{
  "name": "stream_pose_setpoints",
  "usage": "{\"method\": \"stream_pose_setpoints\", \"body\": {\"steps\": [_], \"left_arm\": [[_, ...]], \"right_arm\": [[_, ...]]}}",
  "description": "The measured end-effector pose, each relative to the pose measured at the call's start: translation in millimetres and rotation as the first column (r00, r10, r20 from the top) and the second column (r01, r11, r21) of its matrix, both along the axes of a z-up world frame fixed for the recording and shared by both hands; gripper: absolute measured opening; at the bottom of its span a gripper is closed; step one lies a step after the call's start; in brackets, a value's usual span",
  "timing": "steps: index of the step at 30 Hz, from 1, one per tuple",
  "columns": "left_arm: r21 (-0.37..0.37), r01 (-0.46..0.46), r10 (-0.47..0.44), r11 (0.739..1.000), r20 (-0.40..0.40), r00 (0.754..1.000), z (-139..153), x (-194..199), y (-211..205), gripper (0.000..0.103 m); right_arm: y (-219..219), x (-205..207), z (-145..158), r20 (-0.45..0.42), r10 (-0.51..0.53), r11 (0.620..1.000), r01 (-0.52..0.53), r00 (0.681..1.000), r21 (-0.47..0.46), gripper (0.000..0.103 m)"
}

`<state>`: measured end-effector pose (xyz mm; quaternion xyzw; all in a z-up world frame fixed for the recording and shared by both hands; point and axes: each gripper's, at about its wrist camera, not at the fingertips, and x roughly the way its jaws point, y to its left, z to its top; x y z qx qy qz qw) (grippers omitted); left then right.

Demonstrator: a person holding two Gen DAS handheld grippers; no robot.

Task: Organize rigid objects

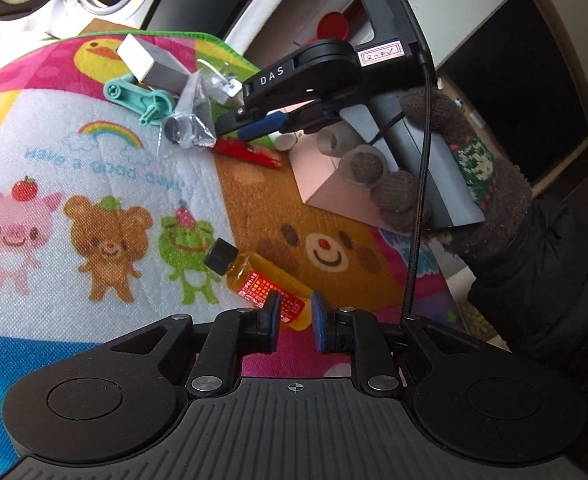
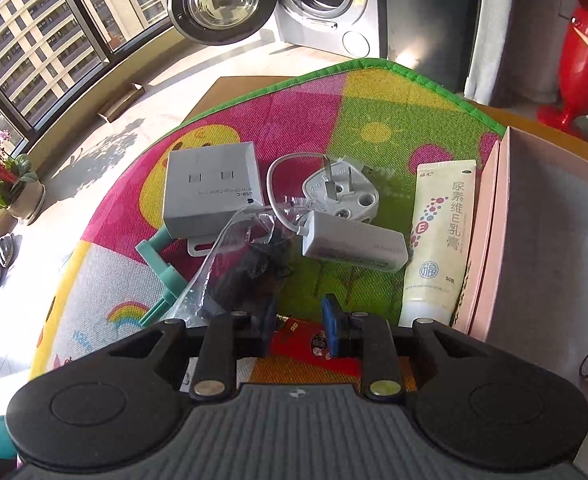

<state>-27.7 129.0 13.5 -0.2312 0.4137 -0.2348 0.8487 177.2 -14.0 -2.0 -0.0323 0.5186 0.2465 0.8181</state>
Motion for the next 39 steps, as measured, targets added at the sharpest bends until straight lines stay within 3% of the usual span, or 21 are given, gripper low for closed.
{"method": "stream_pose_setpoints", "body": {"steps": [7, 9, 12, 14, 20, 24, 26, 31, 34, 39], "left_arm": [[0.041, -0.075, 0.077, 0.996, -0.050, 0.996, -12, 12, -12, 0.019], [0.073, -0.115, 0.119, 0.991, -0.051, 0.992, -13, 16, -11, 0.019], [0.054, -0.149, 0.152, 0.987, -0.054, 0.987, -13, 20, -8, 0.019], [0.037, -0.150, 0.152, 0.988, -0.050, 0.987, -10, 22, -10, 0.019], [0.000, -0.234, 0.234, 0.972, -0.026, 0.972, -3, 26, -15, 0.019], [0.051, -0.274, 0.275, 0.960, -0.013, 0.961, 0, 32, -20, 0.020], [0.078, -0.274, 0.275, 0.958, 0.002, 0.961, 1, 38, -25, 0.025], [0.127, -0.272, 0.271, 0.954, 0.028, 0.962, 4, 39, -34, 0.025], [0.147, -0.268, 0.267, 0.952, 0.028, 0.963, 6, 37, -30, 0.025], [0.151, -0.266, 0.269, 0.952, -0.001, 0.963, 6, 22, -16, 0.025]], "right_arm": [[-14, -73, -1, 0.001, 0.113, 0.993, -0.113, 0.994, 0.029, 0.022], [-22, -93, 6, 0.084, 0.135, 0.990, -0.138, 0.987, 0.031, 0.022], [-39, -129, 21, 0.301, 0.149, 0.989, -0.149, 0.942, -0.021, 0.022], [-57, -142, 22, 0.350, 0.153, 0.987, -0.161, 0.924, -0.008, 0.023], [-120, -156, 14, 0.429, 0.051, 0.999, -0.042, 0.902, -0.031, 0.028], [-145, -151, 6, 0.430, -0.001, 0.999, 0.020, 0.903, -0.040, 0.031], [-147, -142, 1, 0.447, -0.011, 0.998, 0.039, 0.894, -0.054, 0.031], [-130, -127, -7, 0.453, 0.028, 1.000, -0.020, 0.891, -0.021, 0.031], [-113, -134, -9, 0.445, 0.098, 0.994, -0.107, 0.890, -0.006, 0.031], [-76, -170, -21, 0.459, 0.246, 0.967, -0.246, 0.853, -0.063, 0.030]]}}
